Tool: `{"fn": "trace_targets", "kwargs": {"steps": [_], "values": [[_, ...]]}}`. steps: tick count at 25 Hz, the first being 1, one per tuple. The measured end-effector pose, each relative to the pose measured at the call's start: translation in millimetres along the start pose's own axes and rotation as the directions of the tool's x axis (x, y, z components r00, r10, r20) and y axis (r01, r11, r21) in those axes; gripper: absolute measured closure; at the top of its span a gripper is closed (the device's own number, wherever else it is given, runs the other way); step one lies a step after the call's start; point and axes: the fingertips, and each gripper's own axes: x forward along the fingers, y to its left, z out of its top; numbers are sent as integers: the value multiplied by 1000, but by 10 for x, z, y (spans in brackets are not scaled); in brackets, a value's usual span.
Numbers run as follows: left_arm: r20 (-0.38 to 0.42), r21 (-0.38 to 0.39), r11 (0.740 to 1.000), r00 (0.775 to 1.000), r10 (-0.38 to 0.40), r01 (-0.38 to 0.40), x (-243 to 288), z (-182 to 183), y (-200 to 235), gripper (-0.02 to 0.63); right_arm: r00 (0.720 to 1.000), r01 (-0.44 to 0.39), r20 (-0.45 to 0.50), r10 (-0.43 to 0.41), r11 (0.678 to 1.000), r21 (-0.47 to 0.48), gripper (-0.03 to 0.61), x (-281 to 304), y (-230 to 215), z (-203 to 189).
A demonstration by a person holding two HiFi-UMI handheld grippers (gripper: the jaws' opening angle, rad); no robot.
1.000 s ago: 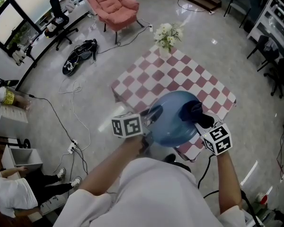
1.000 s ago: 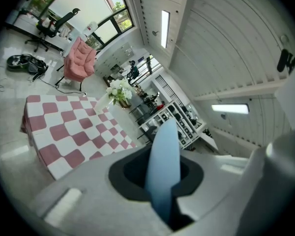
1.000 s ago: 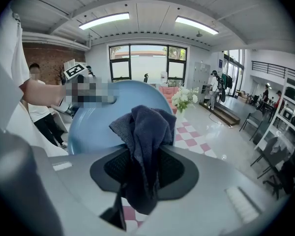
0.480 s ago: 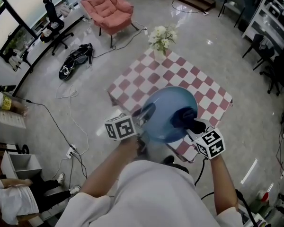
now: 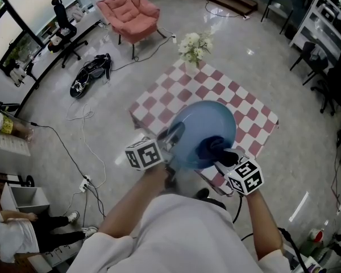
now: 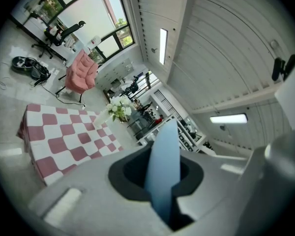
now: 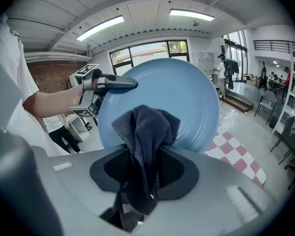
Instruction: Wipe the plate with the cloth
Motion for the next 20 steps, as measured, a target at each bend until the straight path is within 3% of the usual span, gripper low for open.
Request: {"fn": "trace_targets", "kwargs": {"steps": [7, 13, 20], "values": [[10, 16, 1000, 1000, 0, 0, -4, 77, -10, 577, 995, -98, -26, 98, 995, 17, 445, 80, 212, 39], [19, 59, 998, 1000, -24, 23, -21, 97, -129, 577, 973, -224, -45, 226, 974, 40, 445, 96, 502, 83], [34, 63, 998, 999, -34, 32, -59, 125, -149, 577, 959, -280, -48, 281, 960, 22, 445, 112, 713, 167]]}}
